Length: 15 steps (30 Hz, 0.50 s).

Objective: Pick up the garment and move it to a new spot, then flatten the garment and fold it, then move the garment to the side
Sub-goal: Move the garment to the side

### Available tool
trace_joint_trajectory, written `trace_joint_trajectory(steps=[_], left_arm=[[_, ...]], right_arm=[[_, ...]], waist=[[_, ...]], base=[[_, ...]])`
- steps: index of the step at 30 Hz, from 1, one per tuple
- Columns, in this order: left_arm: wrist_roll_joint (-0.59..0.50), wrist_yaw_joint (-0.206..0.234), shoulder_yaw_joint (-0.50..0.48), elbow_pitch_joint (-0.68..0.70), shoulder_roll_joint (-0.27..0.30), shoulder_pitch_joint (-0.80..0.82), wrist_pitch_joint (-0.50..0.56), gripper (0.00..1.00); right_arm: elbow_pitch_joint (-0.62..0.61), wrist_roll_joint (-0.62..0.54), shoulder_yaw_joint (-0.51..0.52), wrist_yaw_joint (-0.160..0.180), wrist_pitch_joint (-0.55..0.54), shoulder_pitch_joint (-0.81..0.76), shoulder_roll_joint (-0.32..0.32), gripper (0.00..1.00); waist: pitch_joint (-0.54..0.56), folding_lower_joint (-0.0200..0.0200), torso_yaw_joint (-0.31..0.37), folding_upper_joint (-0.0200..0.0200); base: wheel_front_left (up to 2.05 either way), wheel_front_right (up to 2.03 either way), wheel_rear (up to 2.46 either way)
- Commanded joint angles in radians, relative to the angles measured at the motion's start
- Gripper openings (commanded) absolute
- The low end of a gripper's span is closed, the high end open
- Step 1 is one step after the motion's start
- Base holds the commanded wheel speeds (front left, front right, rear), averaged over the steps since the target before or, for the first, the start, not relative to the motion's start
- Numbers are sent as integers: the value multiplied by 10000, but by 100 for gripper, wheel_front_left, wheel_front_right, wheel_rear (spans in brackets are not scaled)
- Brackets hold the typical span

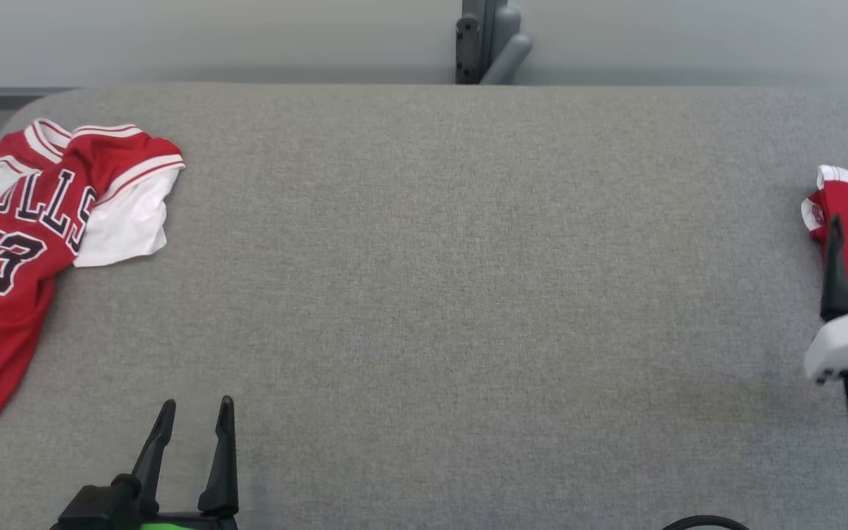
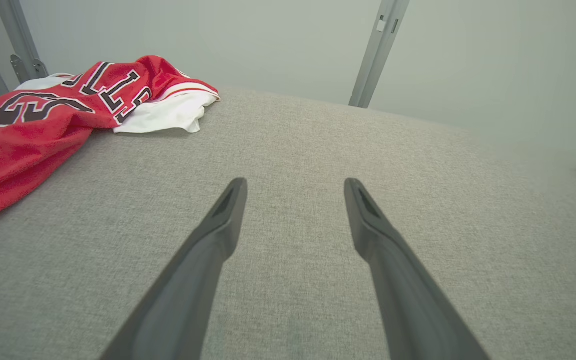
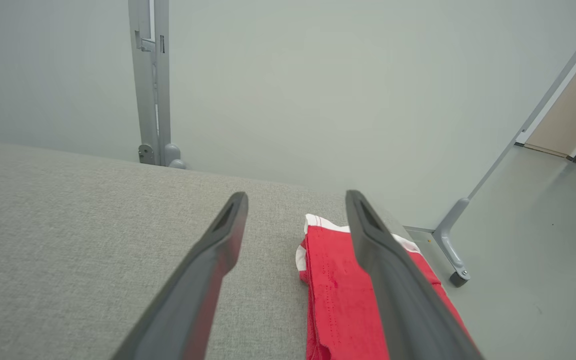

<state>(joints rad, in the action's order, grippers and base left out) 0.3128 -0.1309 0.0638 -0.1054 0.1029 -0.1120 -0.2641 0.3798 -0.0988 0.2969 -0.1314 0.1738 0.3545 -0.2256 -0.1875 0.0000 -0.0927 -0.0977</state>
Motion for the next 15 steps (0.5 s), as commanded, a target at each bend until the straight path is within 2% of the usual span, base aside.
trace_joint_trajectory(steps=[1, 3, 8, 15], left_arm=[[-80, -2, -150, -145, -25, -175, -3, 100], [-136, -2, -127, -292, -27, -151, -3, 100], [-165, -2, 95, -674, 99, 89, -3, 100], [-151, -2, 232, -1049, -31, 135, -3, 100]], right_arm=[[-401, 5, -45, 15, 365, -766, 352, 100], [-811, 189, -57, 14, 696, -1475, 856, 100], [-1409, 225, -543, 15, 901, -2986, 1467, 100], [-1573, 295, -962, 17, 903, -4404, 1736, 100]], waist=[[871, 0, -487, 2], [1014, 0, -561, 2], [1209, 0, -749, 2], [1476, 0, -765, 2]], base=[[0, 0, 0], [0, 0, 0], [0, 0, 0], [0, 0, 0]])
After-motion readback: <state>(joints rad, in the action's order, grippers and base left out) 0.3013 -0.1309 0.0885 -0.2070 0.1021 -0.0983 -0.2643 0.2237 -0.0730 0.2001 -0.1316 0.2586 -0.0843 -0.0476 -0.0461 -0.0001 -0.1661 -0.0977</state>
